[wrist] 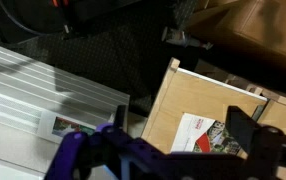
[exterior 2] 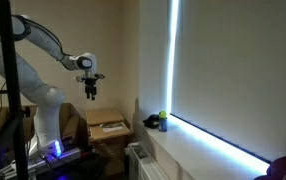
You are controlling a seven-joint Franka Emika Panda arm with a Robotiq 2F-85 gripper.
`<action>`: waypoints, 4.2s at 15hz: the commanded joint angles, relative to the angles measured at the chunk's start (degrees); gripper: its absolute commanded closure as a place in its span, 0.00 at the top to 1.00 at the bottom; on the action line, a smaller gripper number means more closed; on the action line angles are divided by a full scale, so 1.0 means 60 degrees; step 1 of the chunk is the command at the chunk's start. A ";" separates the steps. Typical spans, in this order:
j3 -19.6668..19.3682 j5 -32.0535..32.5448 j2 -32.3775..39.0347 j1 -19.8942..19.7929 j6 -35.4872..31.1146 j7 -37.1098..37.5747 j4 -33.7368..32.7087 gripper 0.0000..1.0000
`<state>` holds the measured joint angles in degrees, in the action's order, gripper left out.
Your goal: Remove the yellow ball from the top of the blue container on the windowsill and place it on the nightstand
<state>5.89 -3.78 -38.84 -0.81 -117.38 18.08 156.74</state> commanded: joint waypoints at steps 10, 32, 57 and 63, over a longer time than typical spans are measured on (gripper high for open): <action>-0.2409 -0.0624 0.2912 -0.2076 0.0088 0.0761 -0.3719 1.00; -0.3348 0.1452 0.8250 -0.2214 -0.3772 0.6916 -0.7244 1.00; -0.4406 -0.0105 1.3628 -0.2719 -0.2763 1.3705 -1.2754 1.00; -0.4463 -0.0039 1.4024 -0.3085 -0.2590 1.4054 -1.2992 1.00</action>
<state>-20.92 -3.98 45.13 -19.24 -133.15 102.46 79.17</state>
